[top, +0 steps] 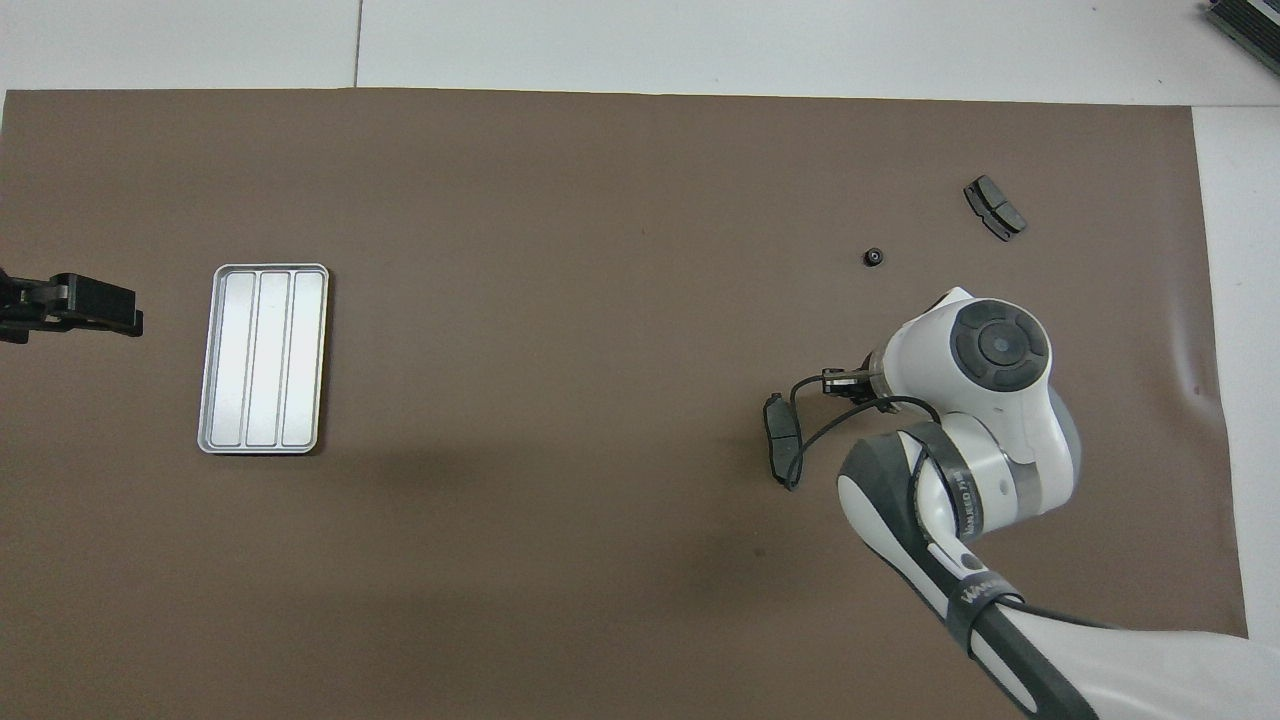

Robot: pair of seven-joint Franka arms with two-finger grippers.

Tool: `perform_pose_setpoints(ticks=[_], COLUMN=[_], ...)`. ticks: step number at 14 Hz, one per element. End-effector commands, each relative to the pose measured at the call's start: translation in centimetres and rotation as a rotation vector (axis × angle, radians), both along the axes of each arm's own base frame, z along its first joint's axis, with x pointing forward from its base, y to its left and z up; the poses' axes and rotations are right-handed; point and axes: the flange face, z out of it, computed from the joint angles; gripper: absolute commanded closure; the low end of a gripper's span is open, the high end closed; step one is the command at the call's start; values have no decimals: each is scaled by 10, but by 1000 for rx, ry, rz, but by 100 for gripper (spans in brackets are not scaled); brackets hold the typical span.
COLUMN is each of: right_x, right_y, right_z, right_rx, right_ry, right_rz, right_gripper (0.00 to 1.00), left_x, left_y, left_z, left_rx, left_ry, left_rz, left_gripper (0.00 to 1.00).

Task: Place bearing gear from tray to pile

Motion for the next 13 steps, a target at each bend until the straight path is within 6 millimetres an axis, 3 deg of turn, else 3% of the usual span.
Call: perform_pose_setpoints(ticks=[1, 2, 3, 4, 6, 10, 13], right_x=[-14, -15, -14, -13, -2, 25, 47], right_y=[-36, -51, -58, -58, -49, -50, -56], right_z=[-3, -6, -6, -4, 11, 64, 126], right_rx=[17, 17, 17, 33, 94, 99, 91], right_ry=[13, 21, 23, 21, 5, 6, -6], right_rz=[49, 62, 60, 44, 1, -2, -7], right_gripper=[82, 53, 8, 0, 0, 0, 0], left_x=[-4, -4, -4, -4, -4, -4, -4], left_y=[8, 7, 6, 6, 7, 6, 7], left_z=[6, 6, 6, 6, 6, 6, 6], left_rx=[18, 18, 18, 18, 18, 18, 18], left_ry=[-5, -2, -4, -4, -4, -4, -4], left_rz=[1, -1, -2, -2, -1, -2, -1], left_gripper=[0, 0, 0, 0, 0, 0, 0])
